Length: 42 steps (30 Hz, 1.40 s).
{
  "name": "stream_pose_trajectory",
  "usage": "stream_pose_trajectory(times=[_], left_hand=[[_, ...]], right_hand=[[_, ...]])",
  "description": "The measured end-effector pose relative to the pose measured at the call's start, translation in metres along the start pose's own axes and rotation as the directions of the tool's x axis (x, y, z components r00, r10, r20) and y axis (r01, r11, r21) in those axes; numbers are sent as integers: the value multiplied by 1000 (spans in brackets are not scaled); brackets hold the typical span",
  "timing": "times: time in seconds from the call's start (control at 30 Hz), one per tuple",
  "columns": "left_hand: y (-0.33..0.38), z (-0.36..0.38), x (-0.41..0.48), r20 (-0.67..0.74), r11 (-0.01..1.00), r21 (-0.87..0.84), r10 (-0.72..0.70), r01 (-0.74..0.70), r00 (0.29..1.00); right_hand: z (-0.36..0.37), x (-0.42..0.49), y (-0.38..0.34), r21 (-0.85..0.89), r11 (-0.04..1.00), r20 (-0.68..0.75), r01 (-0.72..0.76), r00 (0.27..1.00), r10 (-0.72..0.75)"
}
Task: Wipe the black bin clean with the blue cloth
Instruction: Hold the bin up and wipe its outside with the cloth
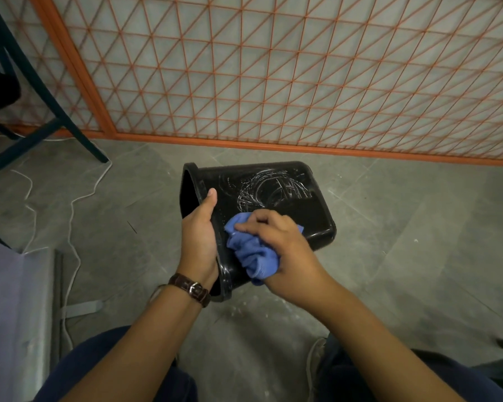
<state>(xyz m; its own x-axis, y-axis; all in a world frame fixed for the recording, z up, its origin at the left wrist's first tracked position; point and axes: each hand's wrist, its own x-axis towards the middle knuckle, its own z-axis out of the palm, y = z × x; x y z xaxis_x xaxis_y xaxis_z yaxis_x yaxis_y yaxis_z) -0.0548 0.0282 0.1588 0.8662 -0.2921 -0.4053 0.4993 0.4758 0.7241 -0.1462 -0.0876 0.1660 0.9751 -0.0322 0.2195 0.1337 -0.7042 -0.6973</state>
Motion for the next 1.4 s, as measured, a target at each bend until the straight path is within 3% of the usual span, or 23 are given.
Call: stream_pose_trajectory(times=[0.1, 0.27, 0.53, 0.63, 0.77, 0.87, 0.93, 1.0, 1.07, 1.1, 1.17, 1.3, 1.4], left_hand=[[-4, -4, 2, -59, 999, 53, 15, -12, 998], [-9, -5, 2, -84, 998, 57, 25, -20, 996], [-5, -1, 0, -27, 998, 65, 5, -3, 1000], [0, -1, -2, -27, 997, 77, -4, 6, 1000], [8, -3, -3, -32, 997, 82, 16, -14, 999], [14, -8, -3, -33, 996, 82, 41, -38, 999], [19, -10, -2, -30, 994, 97, 57, -54, 998], [26, -12, -1, -32, 990, 122, 76, -72, 997], [31, -14, 2, -28, 984, 156, 89, -83, 996], [32, -14, 2, -18, 982, 170, 89, -85, 996], [32, -15, 3, 17, 976, 195, 91, -93, 996], [30, -14, 2, 4, 967, 249, 65, -64, 998], [30, -16, 2, 14, 957, 281, 63, -64, 998]], right_hand=[[8, -3, -6, 18, 998, 82, 66, 994, -67], [0, 0, -3, 115, 993, 134, -14, 991, -2], [-21, -4, -4, 71, 995, 235, 73, 968, -88], [-34, -5, 6, 47, 999, 262, -23, 965, 10], [-63, -4, 24, 28, 969, 171, -247, 956, 239], [-81, -6, 39, -45, 860, 112, -508, 853, 509], [-90, -6, 48, -172, 787, 9, -592, 798, 602], [-97, -5, 51, 35, 742, -130, -670, 733, 668], [-105, -2, 49, 353, 724, -269, -593, 677, 685], [-107, 0, 49, 417, 740, -337, -527, 667, 665], [-105, 3, 46, 430, 773, -416, -466, 658, 628], [-78, 9, 41, 441, 787, -409, -431, 684, 604], [-62, 11, 39, 463, 769, -416, -440, 659, 627]])
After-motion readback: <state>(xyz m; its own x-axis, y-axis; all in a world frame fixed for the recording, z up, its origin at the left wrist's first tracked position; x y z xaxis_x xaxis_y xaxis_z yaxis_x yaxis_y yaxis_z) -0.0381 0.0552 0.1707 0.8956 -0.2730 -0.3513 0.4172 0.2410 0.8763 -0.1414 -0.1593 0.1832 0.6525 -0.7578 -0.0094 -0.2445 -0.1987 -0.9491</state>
